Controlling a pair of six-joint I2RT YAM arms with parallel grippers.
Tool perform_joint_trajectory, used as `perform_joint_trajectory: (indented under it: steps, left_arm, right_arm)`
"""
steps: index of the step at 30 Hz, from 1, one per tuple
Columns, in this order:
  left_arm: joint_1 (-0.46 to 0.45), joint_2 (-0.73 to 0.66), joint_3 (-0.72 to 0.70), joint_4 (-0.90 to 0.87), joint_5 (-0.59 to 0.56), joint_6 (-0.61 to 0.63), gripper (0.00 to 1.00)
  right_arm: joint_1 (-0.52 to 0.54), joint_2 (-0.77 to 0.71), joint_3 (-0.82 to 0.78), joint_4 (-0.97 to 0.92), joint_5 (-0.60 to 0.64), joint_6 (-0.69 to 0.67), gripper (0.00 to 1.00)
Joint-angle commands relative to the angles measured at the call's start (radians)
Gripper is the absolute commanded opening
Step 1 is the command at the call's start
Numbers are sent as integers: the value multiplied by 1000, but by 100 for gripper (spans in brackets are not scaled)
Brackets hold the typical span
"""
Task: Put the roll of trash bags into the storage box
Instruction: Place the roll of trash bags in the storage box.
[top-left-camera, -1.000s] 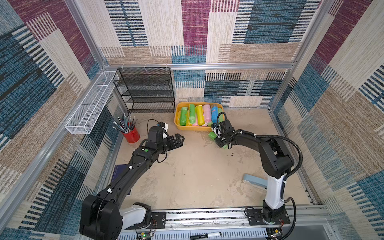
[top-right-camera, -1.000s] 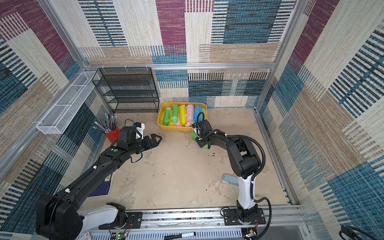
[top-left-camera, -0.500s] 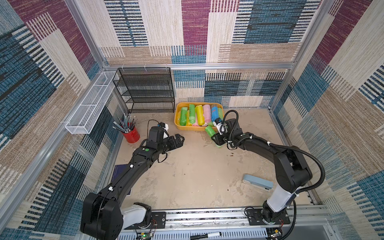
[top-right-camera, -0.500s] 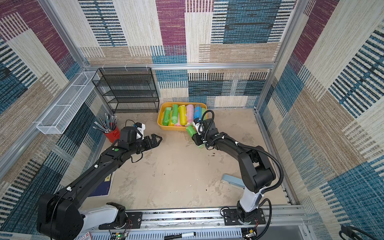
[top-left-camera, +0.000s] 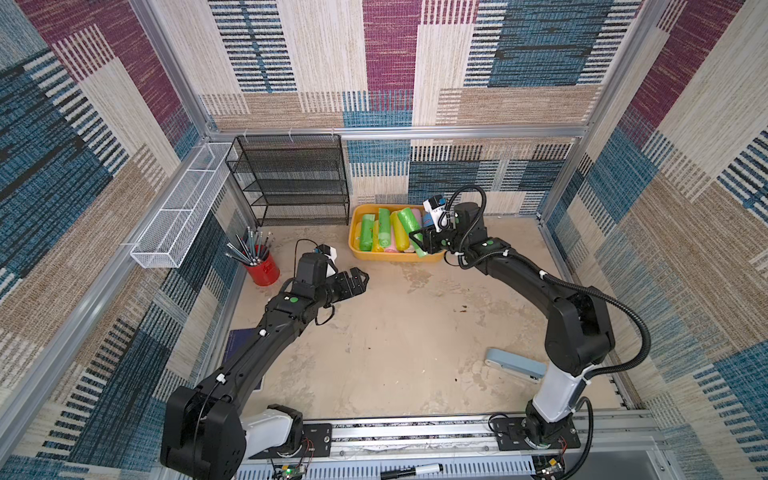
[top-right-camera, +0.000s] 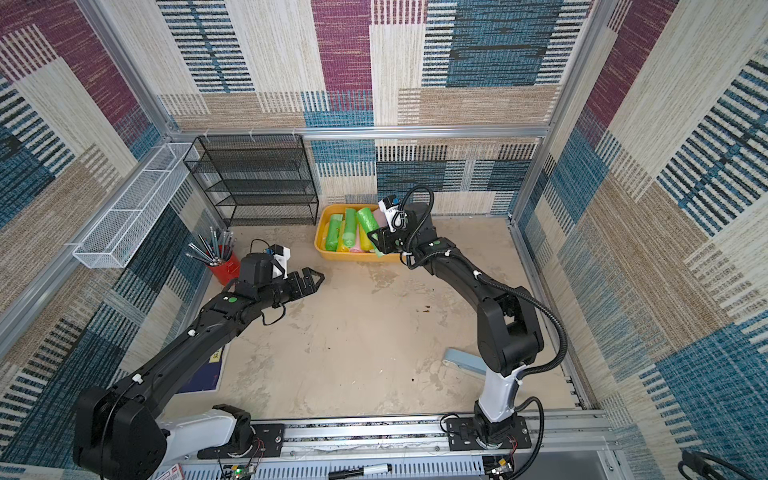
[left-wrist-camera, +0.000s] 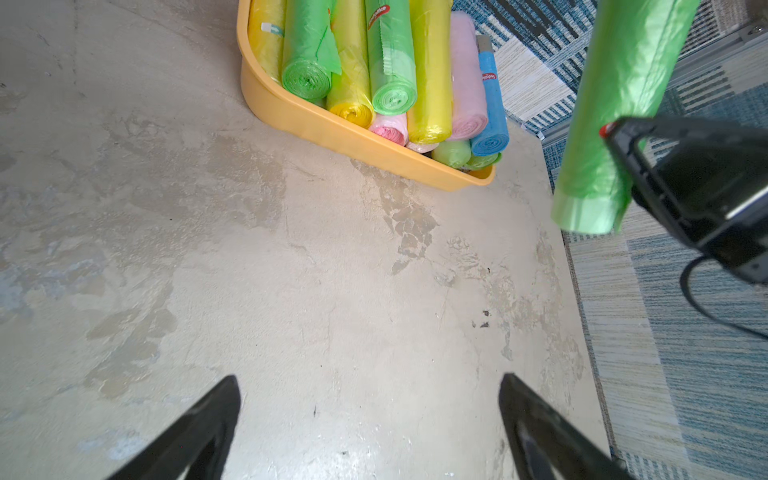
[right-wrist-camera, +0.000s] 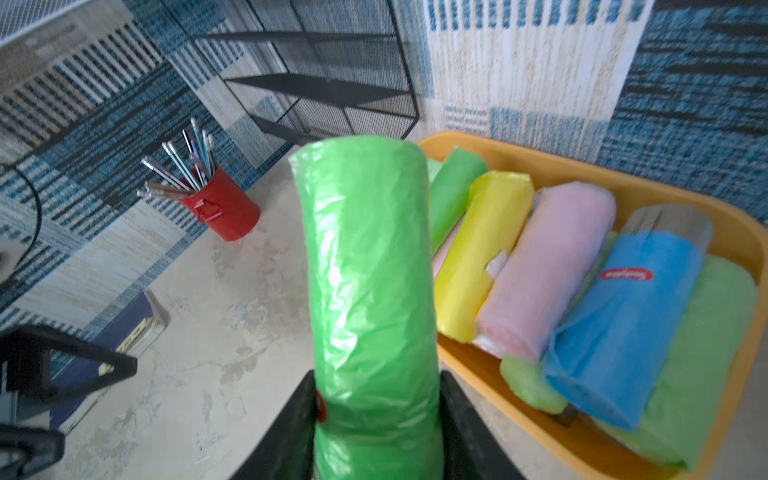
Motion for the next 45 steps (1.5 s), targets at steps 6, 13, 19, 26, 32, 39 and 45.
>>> perform_joint_trajectory:
  steps: [6, 13, 19, 26, 32, 39, 45]
  left_arm:
    - [3, -19, 5, -17, -30, 21, 98]
    - [4, -18, 21, -38, -47, 30, 98]
    - [6, -15, 28, -48, -44, 34, 98]
    - [6, -11, 27, -44, -44, 32, 98]
    - [6, -12, 30, -50, -41, 33, 98]
    - [7, -22, 27, -51, -57, 29, 98]
    - [7, -39, 32, -67, -102, 27, 99]
  right_arm:
    - [-126, 205, 254, 22, -57, 190, 41]
    - [-136, 380, 464, -42, -123, 286, 40]
    - [-138, 429, 499, -51, -101, 358, 40]
    - [-138, 445, 471, -54, -93, 381, 43]
    - [-138, 451, 479, -88, -82, 365, 54]
    - [-138, 430, 499, -150, -32, 319, 66]
    - [-138, 351, 478, -188, 31, 279, 100]
